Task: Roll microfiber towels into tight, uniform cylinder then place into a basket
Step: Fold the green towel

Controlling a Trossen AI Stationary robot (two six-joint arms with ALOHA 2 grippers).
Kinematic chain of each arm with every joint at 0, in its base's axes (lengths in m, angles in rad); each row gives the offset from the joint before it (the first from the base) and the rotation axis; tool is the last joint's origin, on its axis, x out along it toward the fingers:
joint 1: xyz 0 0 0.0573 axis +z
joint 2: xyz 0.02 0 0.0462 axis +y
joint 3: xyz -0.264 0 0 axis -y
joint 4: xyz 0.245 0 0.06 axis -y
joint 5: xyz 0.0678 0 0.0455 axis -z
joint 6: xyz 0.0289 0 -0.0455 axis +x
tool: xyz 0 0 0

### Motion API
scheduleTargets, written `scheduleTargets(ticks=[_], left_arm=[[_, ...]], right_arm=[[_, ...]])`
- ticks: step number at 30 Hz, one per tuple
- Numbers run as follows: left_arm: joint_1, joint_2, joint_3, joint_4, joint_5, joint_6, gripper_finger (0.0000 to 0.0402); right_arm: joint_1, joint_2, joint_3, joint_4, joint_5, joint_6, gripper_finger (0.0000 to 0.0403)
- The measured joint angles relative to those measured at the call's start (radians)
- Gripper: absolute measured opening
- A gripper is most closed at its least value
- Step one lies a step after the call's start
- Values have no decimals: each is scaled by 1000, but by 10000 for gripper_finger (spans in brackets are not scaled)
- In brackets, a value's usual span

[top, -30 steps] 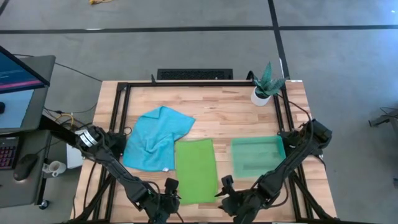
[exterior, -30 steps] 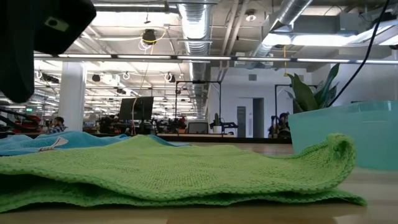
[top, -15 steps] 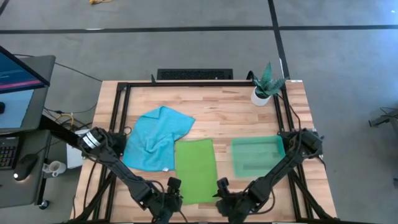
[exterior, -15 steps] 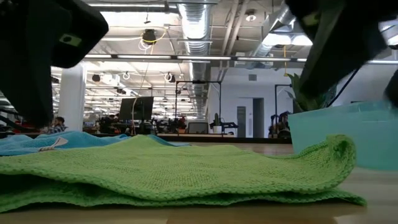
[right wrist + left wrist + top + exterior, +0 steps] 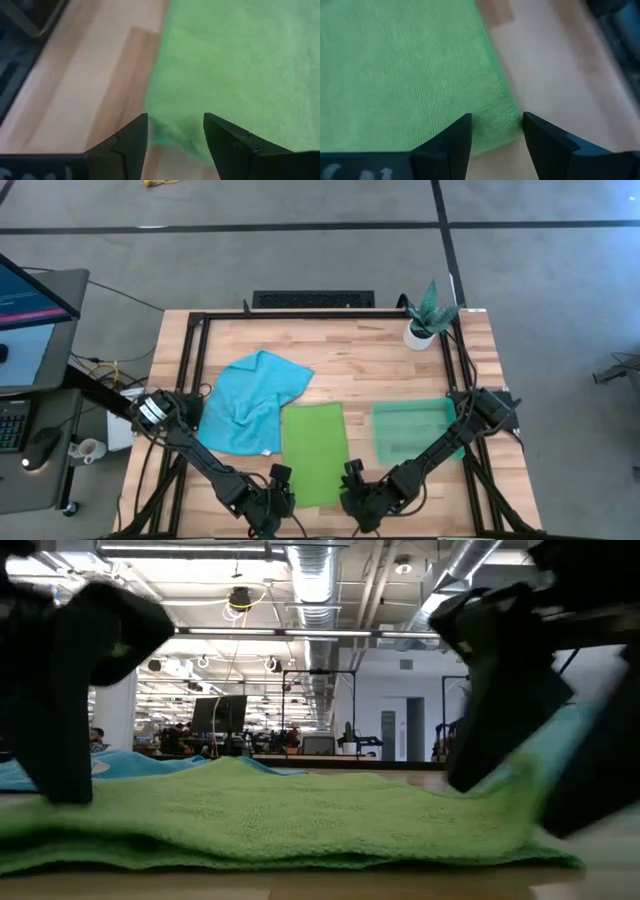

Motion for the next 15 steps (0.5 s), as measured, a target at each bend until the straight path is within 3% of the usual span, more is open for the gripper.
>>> scheduleTargets(ticks=[6, 15], left_arm=[[6, 33, 5, -5, 19, -45, 168], [9, 33, 4, -34, 1, -103, 149]], right_arm=[[-31, 0, 0, -37, -74, 43, 214], [-31, 0, 0, -63, -78, 72, 213]])
